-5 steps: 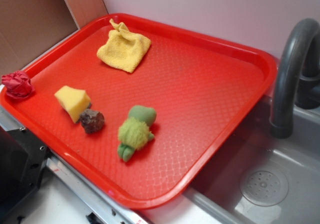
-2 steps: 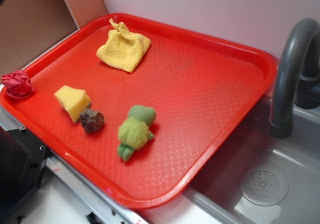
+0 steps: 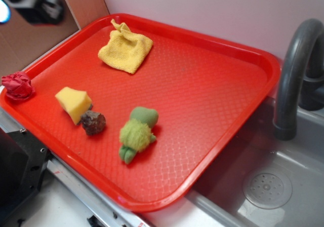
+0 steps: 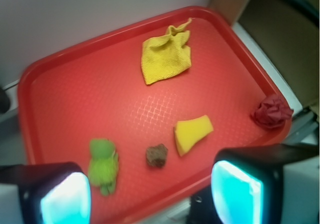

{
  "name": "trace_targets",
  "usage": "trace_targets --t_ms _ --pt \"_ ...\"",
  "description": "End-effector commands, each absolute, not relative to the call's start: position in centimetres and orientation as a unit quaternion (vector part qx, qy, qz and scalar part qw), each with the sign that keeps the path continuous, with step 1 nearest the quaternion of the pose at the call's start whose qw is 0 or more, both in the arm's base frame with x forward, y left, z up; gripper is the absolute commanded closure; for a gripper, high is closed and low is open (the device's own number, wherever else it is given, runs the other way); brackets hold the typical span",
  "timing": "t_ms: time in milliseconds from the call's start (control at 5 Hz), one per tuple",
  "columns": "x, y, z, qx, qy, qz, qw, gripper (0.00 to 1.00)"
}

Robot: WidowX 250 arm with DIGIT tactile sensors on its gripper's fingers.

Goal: Grab the green animal.

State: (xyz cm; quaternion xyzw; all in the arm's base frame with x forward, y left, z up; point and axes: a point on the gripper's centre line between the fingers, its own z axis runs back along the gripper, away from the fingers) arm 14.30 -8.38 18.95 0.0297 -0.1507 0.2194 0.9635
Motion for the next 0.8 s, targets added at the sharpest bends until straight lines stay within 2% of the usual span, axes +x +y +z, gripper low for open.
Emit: trace_targets --t_ms 0,200,400,600 --pt "16.7 -11.2 14.6 -0.042 -0.123 0.245 0.961 0.0" --pt "17.3 -11.9 12.2 -0.02 -0.13 0.247 0.96 0.0" --pt "17.6 -12.1 9.9 -0.054 -0.119 0.246 0.96 0.0" --pt "18.2 -12.7 7.3 -0.043 -0.106 0.234 0.966 0.0"
